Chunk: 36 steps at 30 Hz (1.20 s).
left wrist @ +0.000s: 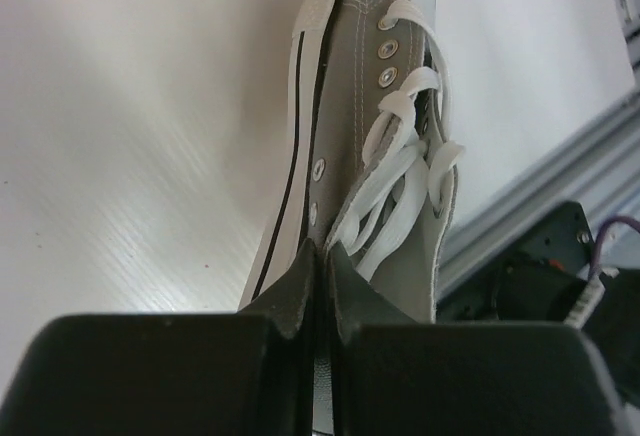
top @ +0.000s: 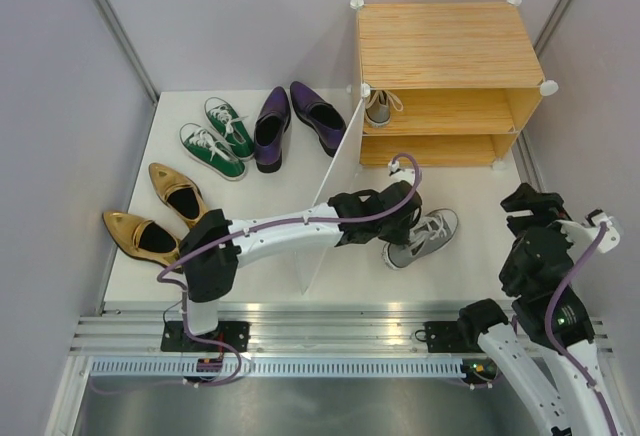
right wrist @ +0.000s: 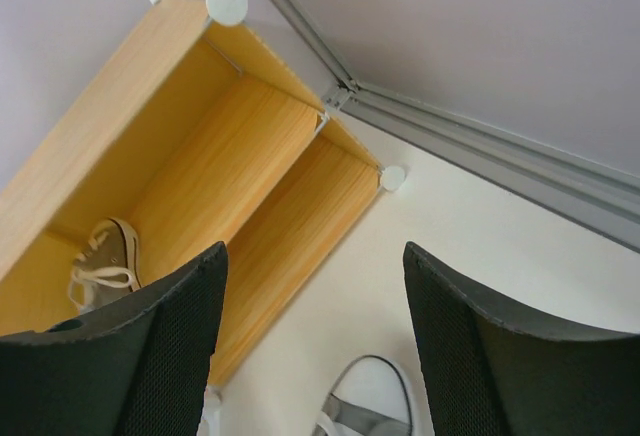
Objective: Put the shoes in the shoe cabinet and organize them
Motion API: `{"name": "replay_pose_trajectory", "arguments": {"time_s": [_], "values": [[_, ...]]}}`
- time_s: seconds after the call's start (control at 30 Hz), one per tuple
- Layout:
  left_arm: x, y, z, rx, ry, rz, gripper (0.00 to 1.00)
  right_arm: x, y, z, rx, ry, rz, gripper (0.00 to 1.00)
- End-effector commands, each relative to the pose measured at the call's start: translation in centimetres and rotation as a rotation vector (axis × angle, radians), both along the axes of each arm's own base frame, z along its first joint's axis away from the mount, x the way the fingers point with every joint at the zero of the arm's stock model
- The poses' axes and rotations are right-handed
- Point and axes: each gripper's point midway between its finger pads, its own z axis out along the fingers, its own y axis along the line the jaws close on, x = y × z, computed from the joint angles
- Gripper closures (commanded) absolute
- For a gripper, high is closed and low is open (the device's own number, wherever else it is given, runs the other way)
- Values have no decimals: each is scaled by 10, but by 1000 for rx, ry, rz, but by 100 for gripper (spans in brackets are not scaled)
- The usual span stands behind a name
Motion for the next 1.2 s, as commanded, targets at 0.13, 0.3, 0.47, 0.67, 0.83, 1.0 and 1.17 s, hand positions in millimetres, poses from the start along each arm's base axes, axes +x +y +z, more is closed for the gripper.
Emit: {"name": "replay_pose_trajectory", "arguments": {"time_s": [0.13,0.3,0.47,0.67,0.83,1.0,1.17], "values": [[48,-17,22,-211,-65,259,98,20,20,-24,-41,84,100,23],[24,-23,-8,-166,21,134,45,25,25,-33,-51,101,125,21],[20,-8,15,-117,-54,45,35,33,37,-48,-37,137,184,19],[19,24,164,-216,-313,-68,35,41,58,-76,1,211,284,19],[4,87,276,-316,-525,-90,34,48,114,-115,31,331,584,18],[18,166,285,-182,-698,62,28,33,151,-184,115,538,777,16],[30,234,240,-49,-710,196,22,28,152,-203,86,572,801,13]]}}
